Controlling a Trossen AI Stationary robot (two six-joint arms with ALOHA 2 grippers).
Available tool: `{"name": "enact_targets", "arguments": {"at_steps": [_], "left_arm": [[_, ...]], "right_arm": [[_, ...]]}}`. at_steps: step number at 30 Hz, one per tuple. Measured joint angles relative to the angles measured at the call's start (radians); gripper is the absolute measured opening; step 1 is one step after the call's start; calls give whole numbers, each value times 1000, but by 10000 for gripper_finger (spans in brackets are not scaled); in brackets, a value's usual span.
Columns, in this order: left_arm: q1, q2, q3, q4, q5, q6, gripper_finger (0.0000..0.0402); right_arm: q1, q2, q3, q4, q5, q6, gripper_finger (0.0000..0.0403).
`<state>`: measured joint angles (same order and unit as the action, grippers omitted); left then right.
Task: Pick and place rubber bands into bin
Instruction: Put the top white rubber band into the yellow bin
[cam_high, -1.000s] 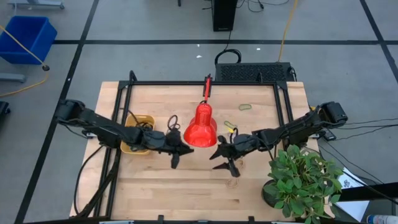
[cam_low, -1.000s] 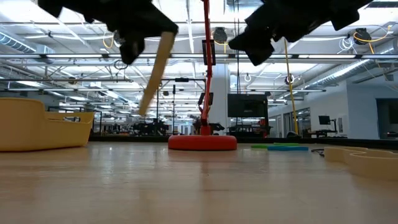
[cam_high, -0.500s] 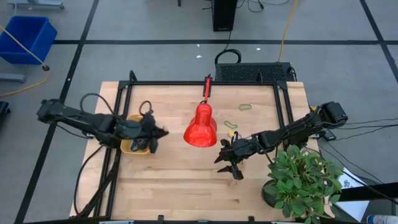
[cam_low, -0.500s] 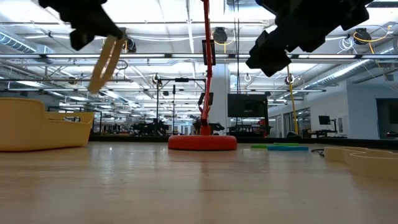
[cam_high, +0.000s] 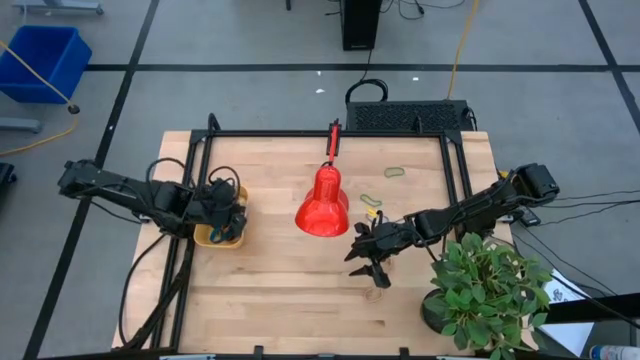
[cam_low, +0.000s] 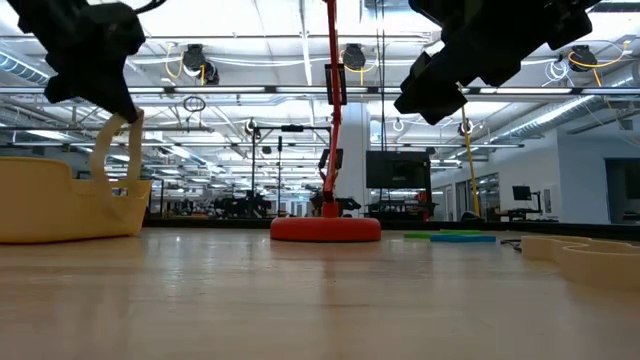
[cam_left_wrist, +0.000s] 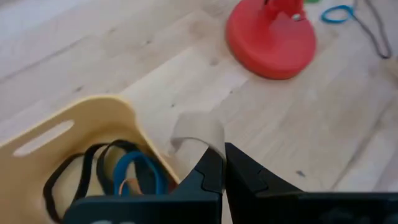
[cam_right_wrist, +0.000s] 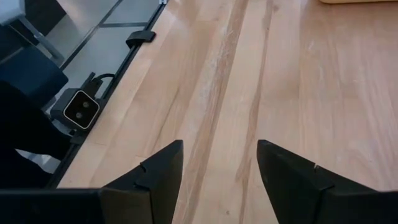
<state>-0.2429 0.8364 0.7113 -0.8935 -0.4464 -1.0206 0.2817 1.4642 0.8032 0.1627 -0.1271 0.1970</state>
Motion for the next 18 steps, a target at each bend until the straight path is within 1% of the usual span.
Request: {"name": "enact_targets", "arguments": {"at_steps": [1, 3, 7, 12, 15, 18], "left_arm": [[5, 0, 0, -11, 2, -12, 4], [15, 0, 13, -65, 4, -44, 4], [38, 16, 97, -250, 7, -110, 4], [63, 69, 201, -468, 12, -165, 4], [79, 118, 214, -527, 37, -172, 4], [94, 170, 209, -526, 73, -169, 4]], "right_arm": [[0, 0, 0, 0, 3, 0, 199], [0, 0, 0, -1, 43, 0, 199], [-1, 0, 0, -9, 121, 0, 199], [0, 0, 0, -10, 131, 0, 199], [-1, 0, 0, -10, 131, 0, 199], [-1, 0, 0, -10, 131, 0, 199]]}}
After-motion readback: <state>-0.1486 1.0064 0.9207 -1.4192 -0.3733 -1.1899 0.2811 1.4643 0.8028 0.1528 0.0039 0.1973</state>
